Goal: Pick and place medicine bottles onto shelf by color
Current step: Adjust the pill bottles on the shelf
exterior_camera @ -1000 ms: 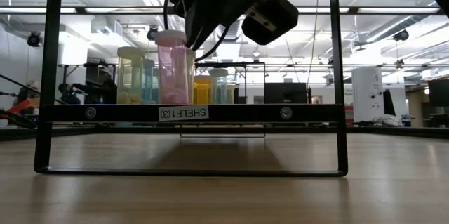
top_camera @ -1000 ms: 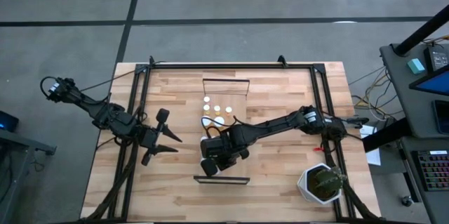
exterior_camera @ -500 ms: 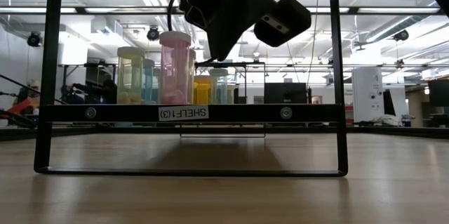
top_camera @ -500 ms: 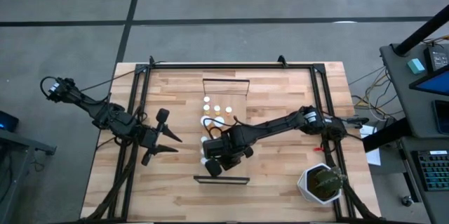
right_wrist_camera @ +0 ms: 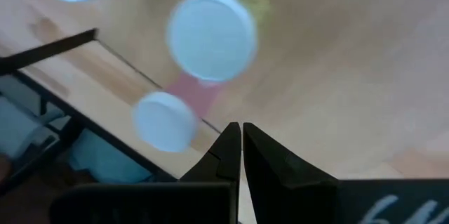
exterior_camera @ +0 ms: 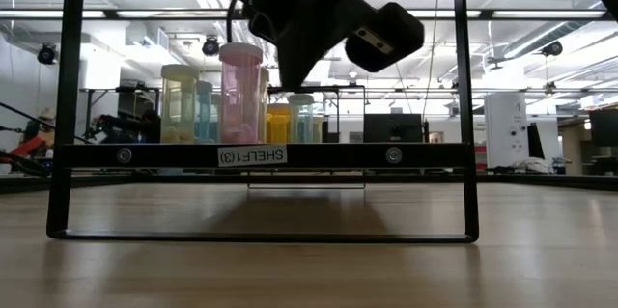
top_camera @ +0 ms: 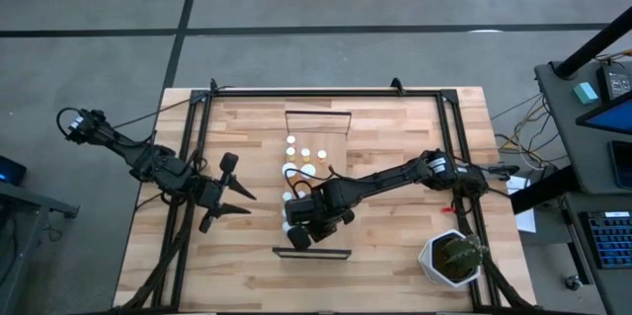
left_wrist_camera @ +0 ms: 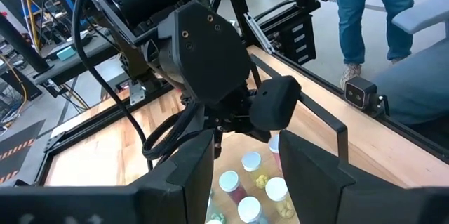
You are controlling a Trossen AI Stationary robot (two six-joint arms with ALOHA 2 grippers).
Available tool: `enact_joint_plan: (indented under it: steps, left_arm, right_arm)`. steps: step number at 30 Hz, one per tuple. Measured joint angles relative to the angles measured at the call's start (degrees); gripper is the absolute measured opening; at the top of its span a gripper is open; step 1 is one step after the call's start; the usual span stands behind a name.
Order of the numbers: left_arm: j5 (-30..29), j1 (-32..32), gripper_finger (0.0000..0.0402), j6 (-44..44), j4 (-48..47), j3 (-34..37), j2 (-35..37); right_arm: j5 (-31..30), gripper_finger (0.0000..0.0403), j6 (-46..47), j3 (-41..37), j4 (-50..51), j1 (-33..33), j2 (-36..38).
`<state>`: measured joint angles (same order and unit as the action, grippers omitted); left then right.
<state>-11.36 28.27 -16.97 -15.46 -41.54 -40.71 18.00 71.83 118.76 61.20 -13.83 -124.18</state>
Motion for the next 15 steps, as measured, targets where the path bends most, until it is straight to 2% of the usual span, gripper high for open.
enact_joint_plan:
  steps: [15]
  left_arm:
    - [0.0,0.0,0.0144,0.0,0.0,0.0,0.13]
  right_arm:
    - [-0.36,0.0009,-0.13,-1.32,-3.23,-0.04,0.09]
